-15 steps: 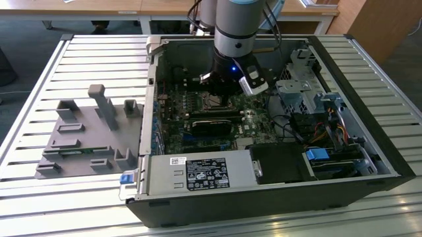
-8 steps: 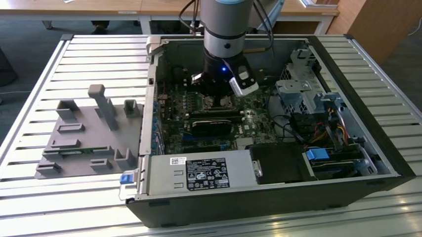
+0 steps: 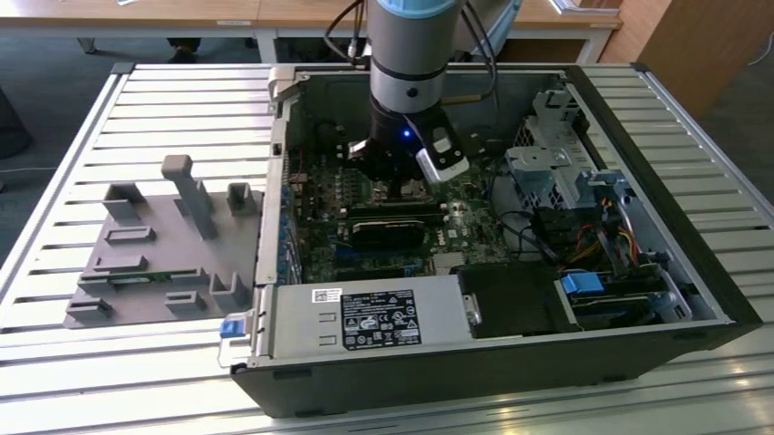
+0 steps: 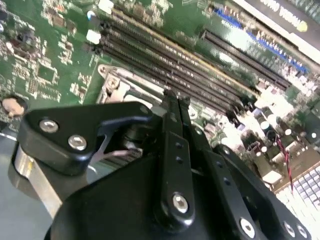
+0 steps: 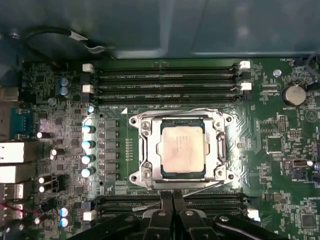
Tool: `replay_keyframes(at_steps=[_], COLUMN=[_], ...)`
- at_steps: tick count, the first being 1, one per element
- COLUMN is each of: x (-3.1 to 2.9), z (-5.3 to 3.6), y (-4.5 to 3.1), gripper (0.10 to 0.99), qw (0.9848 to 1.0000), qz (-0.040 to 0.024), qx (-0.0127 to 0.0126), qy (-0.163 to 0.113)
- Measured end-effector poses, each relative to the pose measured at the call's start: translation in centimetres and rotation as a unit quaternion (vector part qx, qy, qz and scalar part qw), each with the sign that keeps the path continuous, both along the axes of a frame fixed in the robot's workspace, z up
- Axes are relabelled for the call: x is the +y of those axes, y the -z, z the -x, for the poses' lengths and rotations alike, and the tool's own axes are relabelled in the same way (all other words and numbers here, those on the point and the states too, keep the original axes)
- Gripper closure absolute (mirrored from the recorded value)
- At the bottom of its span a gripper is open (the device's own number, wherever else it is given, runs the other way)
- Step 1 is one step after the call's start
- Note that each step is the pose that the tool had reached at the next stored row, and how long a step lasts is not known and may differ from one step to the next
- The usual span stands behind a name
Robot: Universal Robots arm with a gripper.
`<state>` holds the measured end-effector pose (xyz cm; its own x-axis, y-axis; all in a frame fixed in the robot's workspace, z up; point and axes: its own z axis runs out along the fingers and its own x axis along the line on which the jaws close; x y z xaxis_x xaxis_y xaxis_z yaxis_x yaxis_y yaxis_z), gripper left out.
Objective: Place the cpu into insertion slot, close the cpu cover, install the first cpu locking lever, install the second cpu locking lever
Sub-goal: 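Install the second cpu locking lever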
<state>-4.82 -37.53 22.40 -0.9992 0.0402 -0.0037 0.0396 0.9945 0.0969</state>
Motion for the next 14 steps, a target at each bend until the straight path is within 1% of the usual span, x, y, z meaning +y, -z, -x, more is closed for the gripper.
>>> replay_keyframes(at_steps=[3, 4, 9, 12, 14], x=[-0.4, -0.53, -1.13, -1.21, -1.22], z=[0.09, 0.14, 0.88, 1.2, 1.29], y=[0.01, 0.01, 0.02, 0.19, 0.5], gripper=[0.933, 0.933, 0.933, 0.933, 0.933], qw=[0.9999, 0.9999, 0.9997, 0.9996, 0.9996], qz=[-0.0133, -0.0163, -0.0247, -0.0272, -0.028], qx=[-0.0001, -0.0001, 0.0, -0.0001, -0.0001], qy=[0.0, 0.0, 0.0, 0.0, 0.0])
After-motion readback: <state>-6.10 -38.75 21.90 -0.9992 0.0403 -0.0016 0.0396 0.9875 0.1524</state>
